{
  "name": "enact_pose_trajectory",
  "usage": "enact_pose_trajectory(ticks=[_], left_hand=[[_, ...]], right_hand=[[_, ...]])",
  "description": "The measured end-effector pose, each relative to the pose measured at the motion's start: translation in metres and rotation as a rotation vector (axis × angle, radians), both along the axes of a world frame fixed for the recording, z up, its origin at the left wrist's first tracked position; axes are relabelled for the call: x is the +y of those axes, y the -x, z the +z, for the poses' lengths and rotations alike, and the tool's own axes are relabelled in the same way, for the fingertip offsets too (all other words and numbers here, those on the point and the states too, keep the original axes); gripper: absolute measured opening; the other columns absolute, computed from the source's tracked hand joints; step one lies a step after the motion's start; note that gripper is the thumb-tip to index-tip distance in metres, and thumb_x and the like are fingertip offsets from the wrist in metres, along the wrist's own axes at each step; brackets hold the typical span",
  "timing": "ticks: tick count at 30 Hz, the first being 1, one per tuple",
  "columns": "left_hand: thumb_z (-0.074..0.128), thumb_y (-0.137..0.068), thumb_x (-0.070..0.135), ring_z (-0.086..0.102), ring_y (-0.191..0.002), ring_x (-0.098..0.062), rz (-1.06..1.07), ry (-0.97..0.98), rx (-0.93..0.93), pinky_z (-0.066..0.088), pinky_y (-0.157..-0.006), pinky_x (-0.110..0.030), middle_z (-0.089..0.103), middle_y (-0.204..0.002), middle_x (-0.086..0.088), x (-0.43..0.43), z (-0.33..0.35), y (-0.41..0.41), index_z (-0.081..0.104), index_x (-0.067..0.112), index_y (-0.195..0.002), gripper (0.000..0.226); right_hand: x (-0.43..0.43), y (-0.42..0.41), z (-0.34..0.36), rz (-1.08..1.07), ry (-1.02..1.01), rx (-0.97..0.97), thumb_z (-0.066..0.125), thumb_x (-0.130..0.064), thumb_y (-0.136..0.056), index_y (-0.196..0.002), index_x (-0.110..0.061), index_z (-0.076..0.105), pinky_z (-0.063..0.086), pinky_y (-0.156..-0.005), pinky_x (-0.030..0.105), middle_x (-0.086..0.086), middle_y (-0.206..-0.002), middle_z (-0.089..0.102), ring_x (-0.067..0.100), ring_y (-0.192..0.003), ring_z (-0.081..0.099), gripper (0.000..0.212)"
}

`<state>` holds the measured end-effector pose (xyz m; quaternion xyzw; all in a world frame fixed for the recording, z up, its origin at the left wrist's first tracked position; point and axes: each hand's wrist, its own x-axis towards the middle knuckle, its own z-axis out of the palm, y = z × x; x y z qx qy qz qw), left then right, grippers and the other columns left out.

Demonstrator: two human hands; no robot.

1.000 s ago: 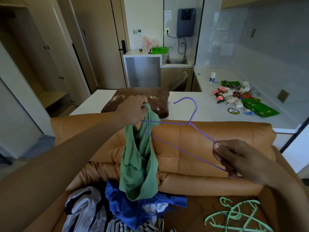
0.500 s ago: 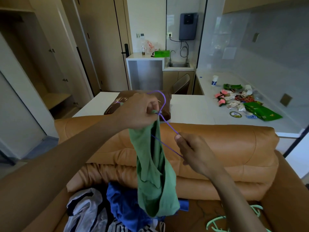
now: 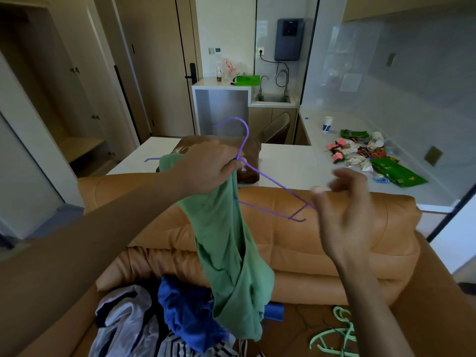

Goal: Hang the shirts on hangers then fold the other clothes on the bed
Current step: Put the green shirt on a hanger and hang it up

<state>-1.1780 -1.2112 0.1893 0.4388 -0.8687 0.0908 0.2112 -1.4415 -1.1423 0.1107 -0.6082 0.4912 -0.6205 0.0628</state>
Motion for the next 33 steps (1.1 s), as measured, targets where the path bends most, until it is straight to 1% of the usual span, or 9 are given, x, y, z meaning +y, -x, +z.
enact_pose_trajectory(ticks=[3,6,12,16,20,22,24,29,33], left_hand=[[0.042,-0.102,0.04,0.059,-0.073,-0.028,0.064,0.04,-0.02,0.032,-0.059,-0.034,0.058,-0.074,0.002,-0.004,0.0,-0.004,0.059,0.023,-0.081,0.032],[0.042,-0.103,0.042,0.06,-0.082,-0.035,0.159,0.075,-0.042,0.034,-0.06,-0.036,0.063,-0.082,-0.009,-0.009,0.004,-0.004,0.061,0.012,-0.088,0.038],[0.045,-0.104,0.037,0.058,-0.082,-0.037,0.154,0.075,-0.028,0.027,-0.061,-0.034,0.061,-0.081,-0.013,-0.005,0.009,0.002,0.046,0.02,-0.077,0.032],[0.044,-0.103,0.04,0.053,-0.07,-0.035,0.123,0.069,-0.013,0.034,-0.059,-0.037,0.056,-0.071,-0.011,-0.001,0.006,-0.009,0.043,0.021,-0.074,0.035],[0.045,-0.102,0.037,0.041,-0.058,-0.025,0.064,0.066,0.037,0.024,-0.058,-0.033,0.041,-0.059,0.001,0.008,0.005,-0.021,0.033,0.029,-0.065,0.04],[0.044,-0.101,0.035,0.039,-0.051,-0.021,0.006,0.047,0.086,0.026,-0.057,-0.033,0.036,-0.055,0.007,0.008,0.007,-0.03,0.034,0.032,-0.064,0.038],[0.045,-0.101,0.033,0.04,-0.05,-0.018,-0.014,0.025,0.138,0.028,-0.056,-0.033,0.036,-0.054,0.008,0.008,0.01,-0.037,0.043,0.023,-0.068,0.035],[0.048,-0.103,0.026,0.042,-0.052,-0.015,-0.022,0.066,0.2,0.031,-0.055,-0.032,0.038,-0.055,0.006,0.019,0.023,-0.042,0.046,0.03,-0.068,0.035],[0.044,-0.103,0.029,0.042,-0.052,-0.018,0.022,0.1,0.15,0.026,-0.054,-0.028,0.04,-0.057,0.004,0.021,0.028,-0.068,0.06,0.004,-0.077,0.039]], right_hand=[[0.006,-0.001,-0.038,-0.108,0.12,-0.507,0.054,-0.025,-0.096,-0.099,-0.026,0.051,0.039,-0.079,0.03,-0.003,-0.087,0.048,0.007,-0.082,0.048,0.004],[0.001,-0.035,-0.089,-0.083,-0.074,-0.744,0.054,-0.029,-0.087,-0.086,-0.027,0.048,0.04,-0.078,0.032,-0.006,-0.08,0.045,0.003,-0.075,0.044,0.007],[-0.021,-0.127,-0.145,0.276,-0.612,-0.282,0.074,-0.027,-0.083,-0.078,-0.021,0.046,0.041,-0.064,0.038,-0.001,-0.069,0.049,0.013,-0.063,0.047,0.03],[-0.048,-0.146,-0.149,0.237,-0.646,-0.09,0.072,-0.03,-0.085,-0.09,-0.024,0.049,0.045,-0.07,0.037,0.001,-0.084,0.059,0.022,-0.078,0.058,0.025],[-0.069,-0.136,-0.159,0.228,-0.794,0.142,0.064,-0.023,-0.085,-0.084,-0.032,0.048,0.05,-0.073,0.039,0.003,-0.09,0.064,0.029,-0.086,0.063,0.018],[-0.069,-0.128,-0.161,0.175,-0.882,0.3,0.064,-0.026,-0.089,-0.096,-0.03,0.055,0.046,-0.075,0.035,0.004,-0.102,0.063,0.03,-0.095,0.063,0.012],[-0.069,-0.122,-0.169,0.109,-0.932,0.403,0.066,-0.035,-0.09,-0.113,-0.022,0.055,0.049,-0.081,0.037,0.004,-0.113,0.06,0.03,-0.103,0.062,0.029],[-0.069,-0.114,-0.179,0.027,-1.007,0.486,0.06,-0.019,-0.09,-0.12,-0.02,0.054,0.05,-0.091,0.043,0.007,-0.126,0.051,0.033,-0.114,0.057,0.031],[-0.084,-0.088,-0.193,0.024,-1.174,0.224,0.063,-0.025,-0.089,-0.112,-0.01,0.057,0.053,-0.078,0.041,0.012,-0.111,0.063,0.035,-0.102,0.064,0.028]])
